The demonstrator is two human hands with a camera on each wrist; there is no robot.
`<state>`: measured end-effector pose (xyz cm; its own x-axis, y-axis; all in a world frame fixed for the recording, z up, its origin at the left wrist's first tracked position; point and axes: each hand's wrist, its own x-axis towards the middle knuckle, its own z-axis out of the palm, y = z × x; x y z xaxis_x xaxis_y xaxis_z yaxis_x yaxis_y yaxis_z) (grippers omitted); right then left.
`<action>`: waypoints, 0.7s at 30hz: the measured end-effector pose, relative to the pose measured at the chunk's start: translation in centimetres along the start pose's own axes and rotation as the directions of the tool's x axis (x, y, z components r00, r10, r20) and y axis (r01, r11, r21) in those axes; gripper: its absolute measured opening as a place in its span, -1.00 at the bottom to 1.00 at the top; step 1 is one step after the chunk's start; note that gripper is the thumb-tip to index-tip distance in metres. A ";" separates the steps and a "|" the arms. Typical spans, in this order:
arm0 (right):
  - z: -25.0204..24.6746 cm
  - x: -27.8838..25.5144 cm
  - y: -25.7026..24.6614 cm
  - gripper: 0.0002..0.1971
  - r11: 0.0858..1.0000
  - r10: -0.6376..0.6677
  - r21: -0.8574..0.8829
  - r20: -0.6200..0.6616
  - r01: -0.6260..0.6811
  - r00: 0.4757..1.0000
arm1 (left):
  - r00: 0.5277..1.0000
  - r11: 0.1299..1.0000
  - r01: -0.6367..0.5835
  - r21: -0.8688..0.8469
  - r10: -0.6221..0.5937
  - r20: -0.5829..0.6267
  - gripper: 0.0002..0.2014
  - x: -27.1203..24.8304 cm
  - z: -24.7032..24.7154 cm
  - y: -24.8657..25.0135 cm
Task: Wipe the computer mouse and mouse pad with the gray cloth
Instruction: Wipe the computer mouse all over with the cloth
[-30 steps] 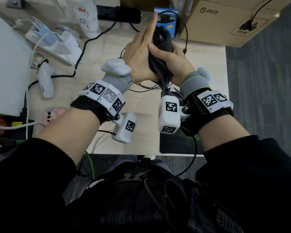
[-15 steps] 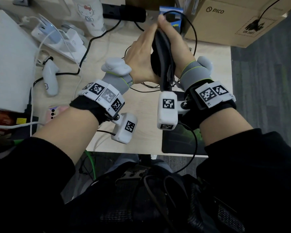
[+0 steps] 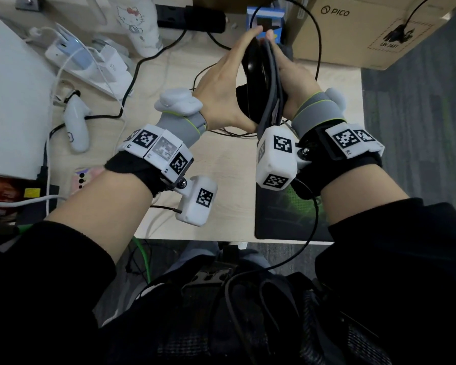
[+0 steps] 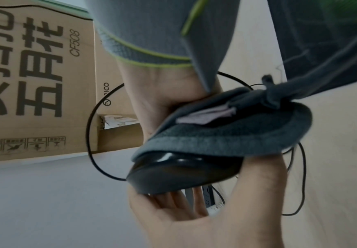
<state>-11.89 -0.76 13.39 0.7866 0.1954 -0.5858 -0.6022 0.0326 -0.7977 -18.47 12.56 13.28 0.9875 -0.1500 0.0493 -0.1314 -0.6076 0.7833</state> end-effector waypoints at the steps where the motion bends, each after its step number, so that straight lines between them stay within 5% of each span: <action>1: 0.2 -0.2 0.0 -0.41 0.998 0.025 0.051 0.076 -0.029 0.997 | 1.000 1.000 -0.008 0.007 0.007 0.005 0.25 0.1 0.0 0.0; 4: 0.4 -0.9 -0.2 -0.56 0.986 0.067 0.129 0.249 -0.102 0.966 | 0.999 0.999 0.029 0.041 -0.031 0.035 0.30 0.4 0.4 -0.4; 7: 0.6 -1.2 0.1 -0.52 0.992 0.076 0.075 0.285 -0.101 0.956 | 0.998 0.998 0.027 0.056 -0.031 0.059 0.31 0.6 0.5 -1.2; 11: 0.9 -0.6 0.3 -0.54 0.989 0.041 0.138 0.129 -0.059 0.991 | 0.994 0.980 0.066 0.187 -0.081 0.073 0.27 0.4 0.7 -0.8; 15: 0.6 -0.3 0.7 -0.66 0.989 -0.018 0.147 -0.014 0.020 1.000 | 0.997 0.995 -0.015 0.100 0.008 0.072 0.40 0.1 1.1 -0.5; 21: 0.1 -0.3 0.2 -0.70 0.995 0.047 0.095 -0.160 -0.032 0.986 | 0.996 0.988 -0.025 0.150 0.011 0.089 0.32 -0.4 2.1 0.3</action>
<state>-12.27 -0.73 13.46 0.7693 0.0378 -0.6377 -0.6371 0.1190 -0.7615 -19.10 10.78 12.21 0.9742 -0.2256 0.0030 -0.1674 -0.7138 0.6801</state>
